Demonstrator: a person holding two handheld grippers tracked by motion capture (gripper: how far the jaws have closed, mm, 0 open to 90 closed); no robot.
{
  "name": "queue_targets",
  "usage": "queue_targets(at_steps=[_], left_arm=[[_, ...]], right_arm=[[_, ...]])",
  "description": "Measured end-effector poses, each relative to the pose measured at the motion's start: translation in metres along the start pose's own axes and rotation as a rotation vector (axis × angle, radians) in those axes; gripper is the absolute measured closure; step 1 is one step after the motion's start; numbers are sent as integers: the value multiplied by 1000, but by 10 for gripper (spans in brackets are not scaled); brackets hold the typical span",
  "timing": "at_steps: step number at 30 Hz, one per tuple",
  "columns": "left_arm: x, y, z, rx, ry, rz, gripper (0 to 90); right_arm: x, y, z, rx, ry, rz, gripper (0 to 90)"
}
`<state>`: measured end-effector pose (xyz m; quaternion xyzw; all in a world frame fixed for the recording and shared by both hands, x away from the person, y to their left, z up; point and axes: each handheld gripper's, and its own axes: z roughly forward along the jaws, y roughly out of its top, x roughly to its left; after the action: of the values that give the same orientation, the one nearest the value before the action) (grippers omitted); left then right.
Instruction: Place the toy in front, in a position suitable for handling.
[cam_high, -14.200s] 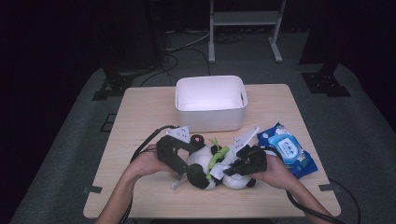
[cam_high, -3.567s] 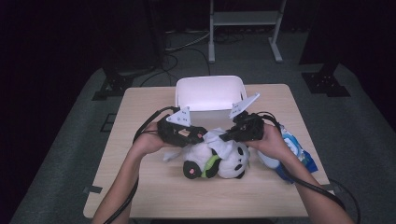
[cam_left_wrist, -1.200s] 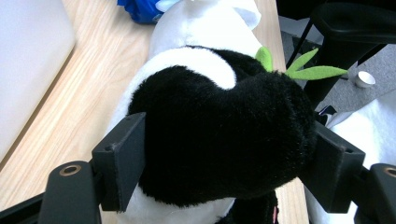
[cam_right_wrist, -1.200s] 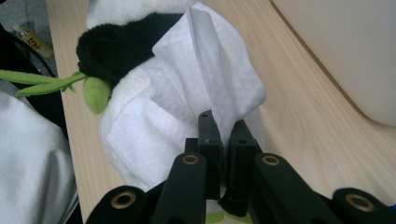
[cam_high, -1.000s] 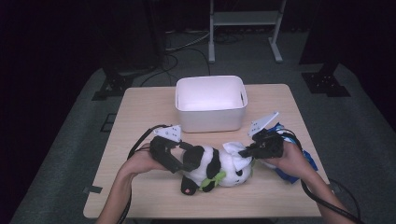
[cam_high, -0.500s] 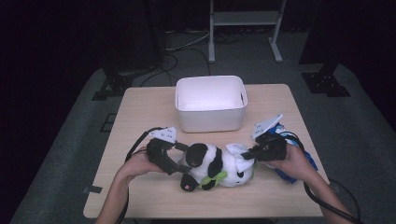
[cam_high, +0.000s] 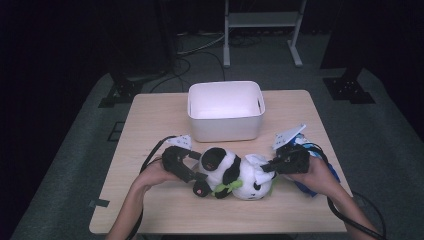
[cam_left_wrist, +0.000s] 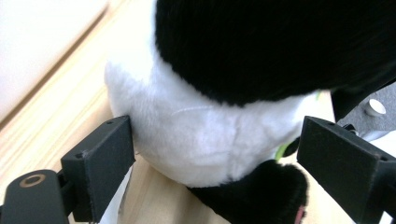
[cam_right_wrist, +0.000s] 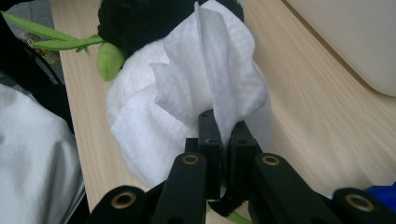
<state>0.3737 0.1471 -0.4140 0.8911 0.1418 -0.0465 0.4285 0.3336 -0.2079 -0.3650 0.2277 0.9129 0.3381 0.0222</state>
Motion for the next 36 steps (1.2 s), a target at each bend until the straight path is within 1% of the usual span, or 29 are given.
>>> queue_targets(at_steps=[4, 7, 8, 9, 13, 16, 20, 22, 23, 25, 27, 29, 30, 33, 34, 36], left_arm=[[0, 0, 0, 0, 9, -6, 136], [-2, -1, 0, 7, 21, -16, 210], [-2, -1, 0, 17, 23, -14, 222], [-3, -1, -1, 21, 23, -17, 226], [-6, 1, -3, 38, 32, -3, 229], [-7, 2, -4, 46, 33, 4, 231], [-9, 3, -4, 43, 33, 2, 231], [-10, 4, -5, 47, 32, 11, 231], [-11, 5, -5, 39, 29, 9, 231], [-12, 6, -7, 32, 23, 20, 239], [-14, 8, -8, 22, 8, 26, 253], [-16, 9, -7, 40, 15, 31, 253], [-16, 8, -6, 45, 20, 27, 252], [-12, 5, -5, 37, -4, 14, 250], [-11, 4, -4, 33, -4, 5, 245], [-10, 3, -3, 33, -8, -7, 205]], right_arm=[[1, 3, 1, 5, 0, -5, 860], [3, 8, 0, 11, -7, -29, 860], [5, 11, 0, 14, -8, -29, 859], [6, 14, 0, 16, -11, -41, 859], [10, 24, 1, 14, -15, -72, 859], [14, 34, 5, 19, -17, -86, 860], [18, 46, 9, 26, -19, -116, 859], [21, 51, 12, 29, -18, -128, 859], [22, 53, 13, 30, -16, -136, 859], [26, 58, 16, 28, -9, -145, 855], [30, 63, 21, 43, -7, -159, 851], [33, 65, 26, 66, -7, -172, 851], [34, 64, 27, 70, -6, -172, 852], [31, 58, 29, 62, 4, -156, 852], [30, 55, 29, 57, 9, -149, 852], [28, 51, 29, 49, 14, -138, 853]])
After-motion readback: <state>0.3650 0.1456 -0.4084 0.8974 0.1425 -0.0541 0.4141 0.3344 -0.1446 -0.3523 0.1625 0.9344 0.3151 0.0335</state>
